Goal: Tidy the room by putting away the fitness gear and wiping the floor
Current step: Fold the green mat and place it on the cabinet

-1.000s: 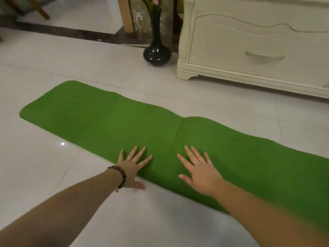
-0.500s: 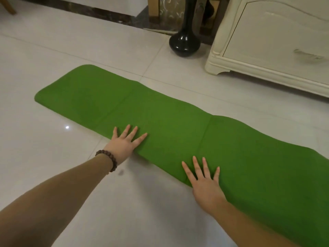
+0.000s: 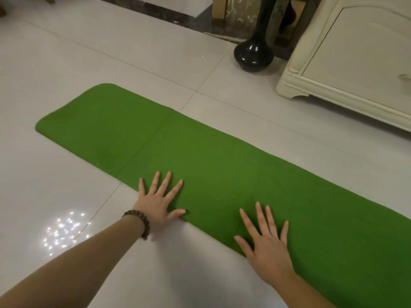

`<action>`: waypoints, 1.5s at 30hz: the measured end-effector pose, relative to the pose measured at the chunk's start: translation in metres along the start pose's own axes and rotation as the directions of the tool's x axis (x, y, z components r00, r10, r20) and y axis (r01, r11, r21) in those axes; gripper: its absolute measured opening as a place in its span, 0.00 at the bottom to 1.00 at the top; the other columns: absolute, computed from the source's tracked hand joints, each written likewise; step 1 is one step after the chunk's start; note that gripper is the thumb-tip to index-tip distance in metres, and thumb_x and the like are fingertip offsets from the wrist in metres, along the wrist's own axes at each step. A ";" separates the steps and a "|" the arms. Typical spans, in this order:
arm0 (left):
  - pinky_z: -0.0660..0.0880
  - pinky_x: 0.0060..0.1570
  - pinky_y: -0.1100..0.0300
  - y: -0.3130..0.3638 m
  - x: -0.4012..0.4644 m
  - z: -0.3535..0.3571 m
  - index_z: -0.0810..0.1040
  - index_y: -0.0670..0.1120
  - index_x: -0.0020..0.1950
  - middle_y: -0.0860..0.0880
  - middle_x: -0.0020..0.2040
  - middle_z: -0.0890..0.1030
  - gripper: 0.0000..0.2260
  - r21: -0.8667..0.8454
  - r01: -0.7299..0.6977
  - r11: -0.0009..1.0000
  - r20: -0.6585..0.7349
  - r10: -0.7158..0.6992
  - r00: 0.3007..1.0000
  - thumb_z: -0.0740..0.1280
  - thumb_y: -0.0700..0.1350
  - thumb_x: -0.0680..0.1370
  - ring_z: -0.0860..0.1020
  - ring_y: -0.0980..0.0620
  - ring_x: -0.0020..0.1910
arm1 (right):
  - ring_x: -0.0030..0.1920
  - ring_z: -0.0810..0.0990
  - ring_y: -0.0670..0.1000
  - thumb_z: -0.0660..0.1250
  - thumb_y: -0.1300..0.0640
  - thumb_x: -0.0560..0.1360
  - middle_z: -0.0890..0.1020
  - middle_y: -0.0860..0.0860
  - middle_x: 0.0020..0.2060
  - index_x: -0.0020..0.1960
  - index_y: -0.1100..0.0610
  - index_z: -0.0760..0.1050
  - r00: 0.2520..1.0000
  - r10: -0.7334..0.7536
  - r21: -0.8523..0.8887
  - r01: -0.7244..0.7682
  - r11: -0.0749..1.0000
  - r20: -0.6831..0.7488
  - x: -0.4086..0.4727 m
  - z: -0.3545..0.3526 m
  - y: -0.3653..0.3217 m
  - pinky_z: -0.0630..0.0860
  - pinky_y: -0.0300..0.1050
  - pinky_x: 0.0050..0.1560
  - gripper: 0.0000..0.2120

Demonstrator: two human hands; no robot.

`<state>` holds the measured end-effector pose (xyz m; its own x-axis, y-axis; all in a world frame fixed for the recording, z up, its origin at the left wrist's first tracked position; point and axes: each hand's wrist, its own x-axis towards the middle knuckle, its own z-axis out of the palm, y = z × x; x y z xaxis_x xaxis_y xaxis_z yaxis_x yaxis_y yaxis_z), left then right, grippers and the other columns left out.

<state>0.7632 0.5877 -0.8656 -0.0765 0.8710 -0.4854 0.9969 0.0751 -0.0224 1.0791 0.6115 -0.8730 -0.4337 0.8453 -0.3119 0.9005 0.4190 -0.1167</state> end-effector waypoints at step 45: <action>0.47 0.71 0.35 -0.169 0.052 0.020 0.56 0.48 0.78 0.45 0.78 0.56 0.38 -0.430 0.292 0.854 -0.275 -0.432 0.859 0.53 0.69 0.75 0.50 0.41 0.77 | 0.76 0.38 0.51 0.40 0.26 0.73 0.41 0.44 0.77 0.75 0.36 0.38 0.474 -0.856 -0.277 0.867 0.413 0.208 0.414 -0.053 -0.458 0.38 0.64 0.73 0.34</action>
<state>0.5907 0.6104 -0.9039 -0.5007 0.8494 -0.1668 0.8222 0.5269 0.2151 0.4853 0.7873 -0.8993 -0.9694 -0.0266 -0.2440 -0.0129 0.9983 -0.0576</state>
